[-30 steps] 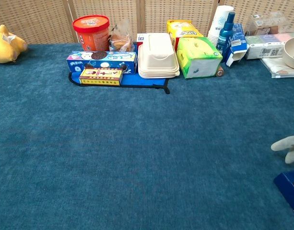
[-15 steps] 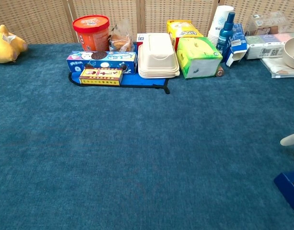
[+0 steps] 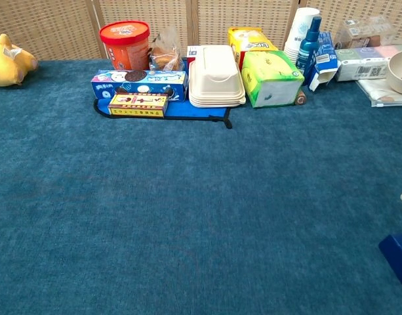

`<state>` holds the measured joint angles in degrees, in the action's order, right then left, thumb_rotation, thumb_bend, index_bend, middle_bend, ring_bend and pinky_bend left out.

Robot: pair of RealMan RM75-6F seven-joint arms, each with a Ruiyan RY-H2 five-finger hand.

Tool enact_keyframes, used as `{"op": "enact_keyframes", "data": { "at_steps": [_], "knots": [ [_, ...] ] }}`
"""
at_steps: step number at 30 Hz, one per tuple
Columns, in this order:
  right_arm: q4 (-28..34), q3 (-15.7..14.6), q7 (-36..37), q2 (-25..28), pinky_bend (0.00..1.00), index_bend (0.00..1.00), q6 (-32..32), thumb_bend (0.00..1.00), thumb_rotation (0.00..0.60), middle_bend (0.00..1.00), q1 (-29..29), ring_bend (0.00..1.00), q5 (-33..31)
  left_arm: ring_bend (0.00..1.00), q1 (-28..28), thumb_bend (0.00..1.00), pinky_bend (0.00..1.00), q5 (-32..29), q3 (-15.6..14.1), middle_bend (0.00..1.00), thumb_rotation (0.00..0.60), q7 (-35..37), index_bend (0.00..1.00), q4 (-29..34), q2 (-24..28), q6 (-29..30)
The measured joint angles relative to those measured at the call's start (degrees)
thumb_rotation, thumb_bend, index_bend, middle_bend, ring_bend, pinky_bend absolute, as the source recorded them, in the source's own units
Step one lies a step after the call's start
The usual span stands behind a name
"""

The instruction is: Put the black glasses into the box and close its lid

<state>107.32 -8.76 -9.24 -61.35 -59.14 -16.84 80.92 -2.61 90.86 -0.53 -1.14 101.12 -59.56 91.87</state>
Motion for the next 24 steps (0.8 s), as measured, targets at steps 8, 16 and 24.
{"op": "enact_keyframes", "data": {
  "at_steps": [8, 16, 24],
  "knots": [
    [-0.1, -0.3, 0.6, 0.4, 0.17, 0.13, -0.7, 0.39, 0.154, 0.27, 1.0, 0.33, 0.4, 0.22, 0.2, 0.3, 0.27, 0.2, -0.1, 0.34, 0.6, -0.2, 0.3, 0.0, -0.2, -0.2],
    [-0.5, 0.1, 1.0, 0.1, 0.17, 0.13, -0.8, 0.39, 0.155, 0.26, 1.1, 0.26, 1.2, 0.22, 0.2, 0.3, 0.27, 0.3, 0.0, 0.34, 0.6, -0.4, 0.3, 0.3, -0.2, 0.0],
    [-1.1, 1.4, 2.8, 0.5, 0.18, 0.13, -2.7, 0.39, 0.16, 0.22, 0.8, 0.15, 4.3, 0.22, -0.3, 0.3, 0.27, 0.3, -0.3, 0.34, 0.6, -0.2, 0.29, 0.3, 0.1, 0.6]
  ]
}}
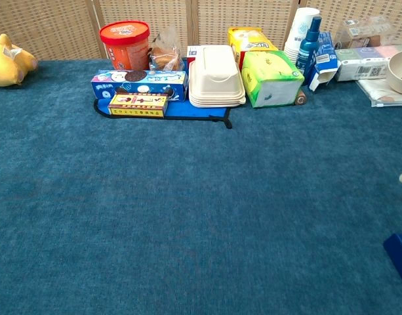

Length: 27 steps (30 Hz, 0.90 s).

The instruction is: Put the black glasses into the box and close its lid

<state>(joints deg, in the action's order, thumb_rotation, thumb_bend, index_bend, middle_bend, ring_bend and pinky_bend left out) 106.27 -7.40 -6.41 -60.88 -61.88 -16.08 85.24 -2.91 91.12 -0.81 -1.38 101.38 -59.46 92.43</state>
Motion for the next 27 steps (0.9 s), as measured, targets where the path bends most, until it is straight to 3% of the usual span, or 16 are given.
{"op": "enact_keyframes", "data": {
  "at_steps": [4, 10, 19, 27],
  "knots": [
    [-1.0, 0.7, 1.5, 0.1, 0.18, 0.13, -2.5, 0.39, 0.168, 0.22, 0.3, 0.15, 2.0, 0.22, -0.2, 0.3, 0.27, 0.1, -0.1, 0.34, 0.6, 0.1, 0.29, -0.1, -0.2, 0.2],
    [-5.7, 1.5, 4.7, -1.3, 0.18, 0.14, -9.0, 0.39, 0.289, 0.22, 1.8, 0.15, 6.6, 0.22, -0.7, 0.3, 0.27, 0.1, -0.5, 0.34, 0.6, 0.6, 0.29, -0.7, -0.5, 0.6],
    [-16.2, 0.8, 9.2, -5.0, 0.18, 0.14, -18.7, 0.39, 0.31, 0.22, 5.8, 0.15, 13.7, 0.22, -1.4, 0.3, 0.27, -0.3, -0.7, 0.34, 0.6, 3.9, 0.29, -2.0, -0.8, 1.2],
    [-24.6, -0.5, 11.0, -9.3, 0.18, 0.14, -26.3, 0.39, 0.384, 0.22, 10.3, 0.16, 16.5, 0.22, -1.4, 0.3, 0.27, -0.4, 0.1, 0.34, 0.6, 5.3, 0.29, -3.5, -1.1, 2.0]
  ]
}}
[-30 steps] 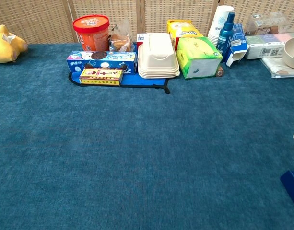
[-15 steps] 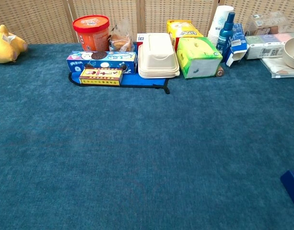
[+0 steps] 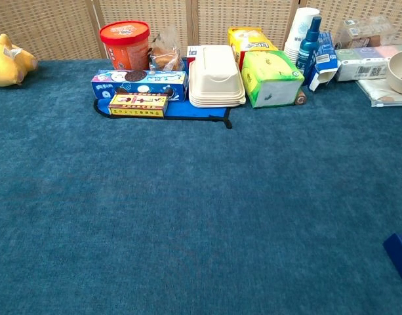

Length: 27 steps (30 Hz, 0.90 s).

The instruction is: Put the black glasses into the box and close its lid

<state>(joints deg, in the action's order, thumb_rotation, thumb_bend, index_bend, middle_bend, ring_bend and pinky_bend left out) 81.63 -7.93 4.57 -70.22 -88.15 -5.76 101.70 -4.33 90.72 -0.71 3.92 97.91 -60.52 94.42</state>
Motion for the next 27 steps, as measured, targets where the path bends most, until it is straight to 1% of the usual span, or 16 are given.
{"op": "enact_keyframes", "data": {
  "at_steps": [5, 10, 12, 16, 17, 20, 27],
  "knots": [
    [-5.7, -0.6, 0.5, -3.6, 0.18, 0.14, -3.6, 0.39, 0.392, 0.22, 3.1, 0.16, 0.7, 0.22, 0.1, 0.3, 0.27, 0.1, 0.9, 0.34, 0.6, 1.1, 0.29, -0.5, 0.3, 1.1],
    [-9.5, -1.0, 1.7, -5.8, 0.18, 0.12, -5.3, 0.39, 0.392, 0.22, 5.2, 0.16, 0.6, 0.22, 0.1, 0.3, 0.27, 0.9, 1.3, 0.34, 0.6, 2.0, 0.29, 0.1, 1.0, 2.4],
    [-11.2, -1.1, 2.4, -6.8, 0.18, 0.12, -6.2, 0.39, 0.409, 0.22, 6.1, 0.16, 0.4, 0.22, -0.1, 0.3, 0.27, 1.2, 1.5, 0.34, 0.6, 2.7, 0.29, 0.6, 1.5, 3.2],
    [-14.7, -1.0, 3.9, -8.9, 0.18, 0.11, -7.8, 0.38, 0.499, 0.22, 7.4, 0.16, 0.1, 0.22, -0.3, 0.3, 0.27, 1.6, 1.7, 0.34, 0.6, 3.5, 0.28, 1.6, 2.5, 3.9],
    [-15.9, -1.0, 4.3, -9.4, 0.18, 0.1, -8.1, 0.38, 0.512, 0.22, 7.8, 0.16, 0.0, 0.22, -0.3, 0.3, 0.27, 1.7, 1.7, 0.34, 0.6, 3.9, 0.28, 2.1, 2.8, 4.1],
    [-19.2, -0.9, 5.6, -11.0, 0.18, 0.1, -8.5, 0.38, 0.526, 0.22, 8.5, 0.16, -0.3, 0.22, -0.4, 0.3, 0.27, 1.9, 1.8, 0.34, 0.6, 4.7, 0.28, 3.5, 4.2, 4.3],
    [-26.6, -1.0, 10.1, -14.3, 0.18, 0.07, -9.3, 0.37, 0.528, 0.2, 9.9, 0.14, -0.8, 0.22, -0.4, 0.3, 0.27, 2.8, 1.3, 0.34, 0.6, 4.0, 0.28, 5.3, 5.4, 3.9]
  ]
}}
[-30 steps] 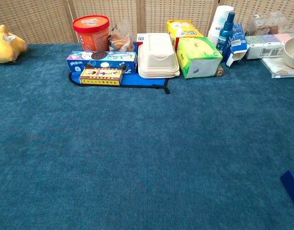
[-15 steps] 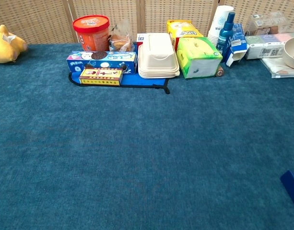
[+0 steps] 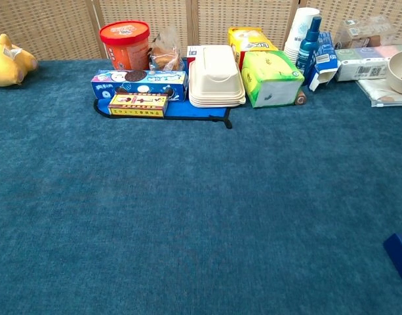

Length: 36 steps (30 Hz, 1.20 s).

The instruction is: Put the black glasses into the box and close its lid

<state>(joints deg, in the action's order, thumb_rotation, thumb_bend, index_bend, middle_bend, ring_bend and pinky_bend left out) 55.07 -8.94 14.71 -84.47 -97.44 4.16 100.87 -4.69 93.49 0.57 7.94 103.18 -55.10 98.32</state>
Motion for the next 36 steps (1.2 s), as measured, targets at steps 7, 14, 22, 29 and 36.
{"op": "enact_keyframes", "data": {
  "at_steps": [7, 14, 22, 29, 36],
  "knots": [
    [-7.1, -0.7, 3.2, -2.2, 0.18, 0.06, -1.2, 0.37, 0.532, 0.18, 1.9, 0.13, -0.1, 0.22, 0.2, 0.3, 0.27, -0.2, 0.1, 0.34, 0.6, -0.5, 0.28, 0.3, -0.1, -0.3],
    [-18.0, -0.5, 7.9, -6.5, 0.18, 0.01, -4.2, 0.36, 0.528, 0.15, 4.2, 0.11, -0.5, 0.22, 0.1, 0.3, 0.27, -0.4, 0.4, 0.34, 0.6, 0.1, 0.28, -0.1, 0.1, 0.2],
    [-27.8, -0.8, 12.4, -11.1, 0.18, 0.0, -5.6, 0.37, 0.529, 0.12, 6.5, 0.09, -0.8, 0.22, -0.4, 0.3, 0.27, -0.3, 0.4, 0.34, 0.6, 0.4, 0.27, 0.1, 0.4, 1.0],
    [-33.0, -0.9, 14.6, -13.8, 0.17, 0.0, -7.0, 0.37, 0.528, 0.1, 8.1, 0.06, -0.9, 0.22, -0.4, 0.3, 0.27, -0.2, 0.4, 0.34, 0.6, 0.6, 0.27, 0.1, 0.3, 1.1],
    [-37.7, -1.8, 15.2, -16.1, 0.16, 0.0, -7.8, 0.37, 0.525, 0.08, 9.2, 0.04, -0.1, 0.22, 0.0, 0.3, 0.27, -0.4, 0.6, 0.34, 0.599, 0.5, 0.27, 0.1, 0.0, 0.5]
  ]
}}
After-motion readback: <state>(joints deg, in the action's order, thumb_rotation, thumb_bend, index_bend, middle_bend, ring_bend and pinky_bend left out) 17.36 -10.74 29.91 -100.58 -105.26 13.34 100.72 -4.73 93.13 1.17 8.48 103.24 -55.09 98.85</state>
